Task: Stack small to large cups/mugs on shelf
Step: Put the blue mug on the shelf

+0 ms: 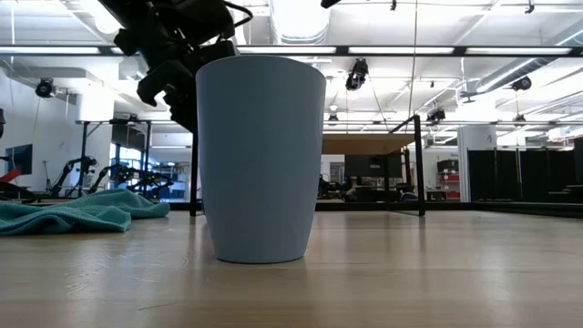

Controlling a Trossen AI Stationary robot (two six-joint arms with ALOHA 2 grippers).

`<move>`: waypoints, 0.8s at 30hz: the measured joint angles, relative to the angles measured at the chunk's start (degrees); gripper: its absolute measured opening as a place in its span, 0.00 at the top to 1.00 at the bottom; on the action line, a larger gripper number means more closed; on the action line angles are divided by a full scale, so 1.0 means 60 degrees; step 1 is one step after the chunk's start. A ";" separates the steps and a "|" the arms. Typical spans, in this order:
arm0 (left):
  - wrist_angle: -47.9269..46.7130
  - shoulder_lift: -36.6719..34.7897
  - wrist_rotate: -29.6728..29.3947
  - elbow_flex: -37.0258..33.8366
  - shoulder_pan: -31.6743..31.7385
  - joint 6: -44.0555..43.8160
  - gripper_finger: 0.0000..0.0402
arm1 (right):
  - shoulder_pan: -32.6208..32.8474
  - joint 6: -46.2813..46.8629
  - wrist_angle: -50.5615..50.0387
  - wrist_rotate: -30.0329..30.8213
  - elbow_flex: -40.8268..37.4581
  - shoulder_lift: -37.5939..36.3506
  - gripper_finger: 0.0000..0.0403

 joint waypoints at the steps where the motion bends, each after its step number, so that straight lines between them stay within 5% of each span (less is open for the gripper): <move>1: 0.0002 0.0000 0.0004 0.0000 0.0000 -0.0001 0.88 | 0.0000 0.0000 0.0000 0.0001 0.0000 0.0000 0.69; 19: 0.0016 0.0382 0.0033 -0.0007 0.0000 -0.0008 0.89 | 0.0000 0.0004 0.0000 0.0001 0.0000 0.0000 0.69; 24: 0.0018 0.0263 0.0037 -0.0007 0.0000 -0.0012 0.98 | 0.0000 0.0115 0.0004 0.0003 0.0000 0.0000 0.69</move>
